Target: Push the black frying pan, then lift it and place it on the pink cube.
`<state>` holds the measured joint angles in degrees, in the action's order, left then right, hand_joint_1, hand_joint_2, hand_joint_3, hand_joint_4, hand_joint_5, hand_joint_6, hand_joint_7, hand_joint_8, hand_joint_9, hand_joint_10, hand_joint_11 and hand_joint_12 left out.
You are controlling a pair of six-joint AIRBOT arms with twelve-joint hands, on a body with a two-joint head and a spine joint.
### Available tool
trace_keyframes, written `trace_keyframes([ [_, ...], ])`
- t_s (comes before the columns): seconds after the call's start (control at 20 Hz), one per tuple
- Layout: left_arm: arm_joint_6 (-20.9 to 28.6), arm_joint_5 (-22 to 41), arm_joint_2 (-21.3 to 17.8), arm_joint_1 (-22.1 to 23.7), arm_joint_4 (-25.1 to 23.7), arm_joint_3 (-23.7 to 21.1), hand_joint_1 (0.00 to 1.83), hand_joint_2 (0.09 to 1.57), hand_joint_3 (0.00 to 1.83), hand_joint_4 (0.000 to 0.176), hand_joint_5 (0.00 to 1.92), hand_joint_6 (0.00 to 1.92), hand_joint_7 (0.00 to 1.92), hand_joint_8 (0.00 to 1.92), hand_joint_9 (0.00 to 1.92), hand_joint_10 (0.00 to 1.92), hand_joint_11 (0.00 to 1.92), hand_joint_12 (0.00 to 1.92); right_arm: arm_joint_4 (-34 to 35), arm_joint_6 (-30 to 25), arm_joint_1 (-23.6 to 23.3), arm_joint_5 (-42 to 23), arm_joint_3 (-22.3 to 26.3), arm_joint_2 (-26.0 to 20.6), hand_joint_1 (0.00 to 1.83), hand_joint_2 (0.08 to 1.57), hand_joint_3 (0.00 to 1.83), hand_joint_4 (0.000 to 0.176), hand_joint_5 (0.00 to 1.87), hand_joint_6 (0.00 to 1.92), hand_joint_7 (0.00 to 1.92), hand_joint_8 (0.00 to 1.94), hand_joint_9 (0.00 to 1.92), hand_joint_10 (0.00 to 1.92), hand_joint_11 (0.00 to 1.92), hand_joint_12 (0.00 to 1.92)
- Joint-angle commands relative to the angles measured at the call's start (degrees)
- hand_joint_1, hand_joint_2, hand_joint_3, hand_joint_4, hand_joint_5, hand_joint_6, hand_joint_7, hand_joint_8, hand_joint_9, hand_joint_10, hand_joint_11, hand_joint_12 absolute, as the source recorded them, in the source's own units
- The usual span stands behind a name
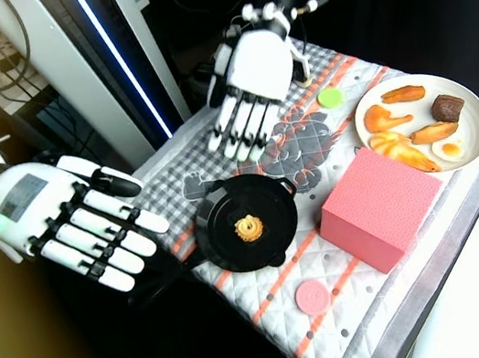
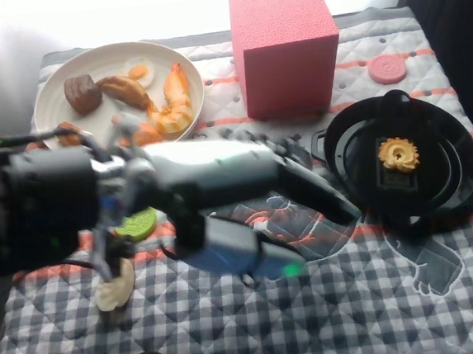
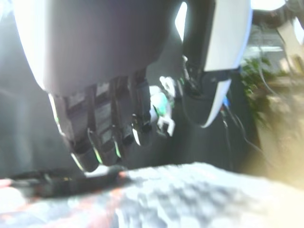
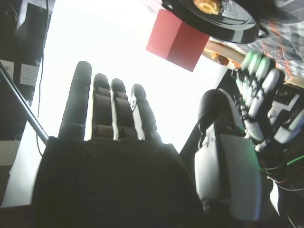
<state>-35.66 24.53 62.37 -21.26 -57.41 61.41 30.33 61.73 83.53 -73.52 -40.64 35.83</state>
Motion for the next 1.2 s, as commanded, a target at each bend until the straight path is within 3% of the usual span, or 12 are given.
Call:
trace_keyframes([
  [0.0,0.4,4.6,-0.8,0.0,2.7,-0.2,0.71,1.39,0.04,0.0,0.48,0.01,0.4,0.0,0.29,0.05,0.0,0.57,1.2,0.3,-0.1,-4.7,-0.8,-0.1,0.58,1.21,0.0,0.0,0.0,0.0,0.0,0.0,0.03,0.01,0.0,0.58],
  [0.05,0.4,4.6,-1.8,0.2,3.0,-0.3,0.66,1.43,0.05,0.0,0.5,0.02,0.42,0.01,0.31,0.05,0.0,0.63,2.0,1.0,-0.1,-3.2,-1.3,0.0,0.63,1.21,0.0,0.0,0.0,0.0,0.0,0.0,0.03,0.01,0.0,0.6],
  [0.1,0.4,4.5,-2.7,0.8,3.1,-0.6,0.69,1.42,0.04,0.0,0.52,0.03,0.46,0.02,0.35,0.05,0.0,0.78,3.0,1.7,-0.1,-1.9,-1.7,0.1,0.68,1.21,0.0,0.0,0.0,0.0,0.0,0.0,0.01,0.02,0.0,0.33],
  [0.2,-0.4,5.6,-4.5,0.3,6.1,-0.9,0.67,1.4,0.02,0.0,0.45,0.01,0.4,0.0,0.32,0.03,0.0,0.65,4.7,3.0,-0.1,0.4,-2.7,0.2,0.75,1.2,0.0,0.0,0.0,0.0,0.0,0.0,0.0,0.0,0.0,0.06],
  [0.35,-3.9,7.0,-6.2,-0.9,11.3,-1.6,0.89,1.35,0.0,0.0,0.54,0.03,0.48,0.01,0.39,0.03,0.0,0.9,5.9,3.7,-0.8,5.1,-4.5,1.0,0.76,1.2,0.0,0.0,0.0,0.0,0.0,0.0,0.0,0.0,0.0,0.3],
  [0.45,-5.4,7.8,-7.1,-1.4,13.6,-1.8,0.85,1.36,0.0,0.0,0.49,0.0,0.45,0.0,0.36,0.02,0.0,0.86,6.1,4.6,-2.3,8.5,-5.9,2.2,0.76,1.19,0.0,0.0,0.0,0.0,0.0,0.0,0.0,0.0,0.0,0.04],
  [0.55,-7.0,8.7,-8.0,-1.9,16.2,-2.1,0.83,1.37,0.0,0.005,0.47,0.0,0.41,0.0,0.35,0.01,0.0,0.81,6.5,7.6,-5.9,13.5,-8.1,4.4,0.79,1.17,0.0,0.0,0.0,0.0,0.0,0.0,0.0,0.0,0.0,0.0],
  [0.7,-9.2,10.0,-9.2,-3.5,20.0,-2.5,0.84,1.36,0.0,0.0,0.47,0.0,0.44,0.01,0.38,0.01,0.0,0.95,7.6,12.7,-12.2,21.6,-12.2,8.5,0.8,1.17,0.0,0.0,0.0,0.0,0.0,0.0,0.0,0.0,0.0,0.0],
  [0.85,-10.1,11.0,-9.6,-4.2,22.0,-2.7,0.83,1.37,0.0,0.0,0.47,0.01,0.42,0.01,0.36,0.01,0.0,0.86,9.1,13.8,-15.4,26.9,-16.5,12.4,0.79,1.16,0.0,0.0,0.0,0.0,0.0,0.0,0.01,0.01,0.04,0.02],
  [0.95,-10.5,11.8,-9.9,-4.9,23.0,-2.8,0.81,1.39,0.01,0.0,0.48,0.01,0.45,0.01,0.38,0.01,0.0,0.87,12.6,21.8,-18.8,30.0,-17.7,14.2,0.81,1.16,0.0,0.0,0.0,0.0,0.0,0.0,0.02,0.01,0.05,0.04],
  [1.0,-10.5,12.2,-10.1,-5.3,23.5,-2.8,0.79,1.4,0.01,0.0,0.47,0.01,0.44,0.01,0.36,0.0,0.0,0.82,13.8,24.6,-20.0,31.1,-18.3,15.1,0.83,1.16,0.0,0.0,0.01,0.01,0.01,0.01,0.03,0.01,0.01,0.27],
  [1.15,-11.0,12.9,-10.2,-6.1,25.0,-2.8,0.76,1.41,0.01,0.0,0.51,0.02,0.44,0.0,0.35,0.01,0.0,0.79,15.1,24.9,-21.9,33.2,-21.4,17.8,0.73,1.18,0.0,0.0,0.01,0.01,0.01,0.0,0.04,0.01,0.0,0.51],
])
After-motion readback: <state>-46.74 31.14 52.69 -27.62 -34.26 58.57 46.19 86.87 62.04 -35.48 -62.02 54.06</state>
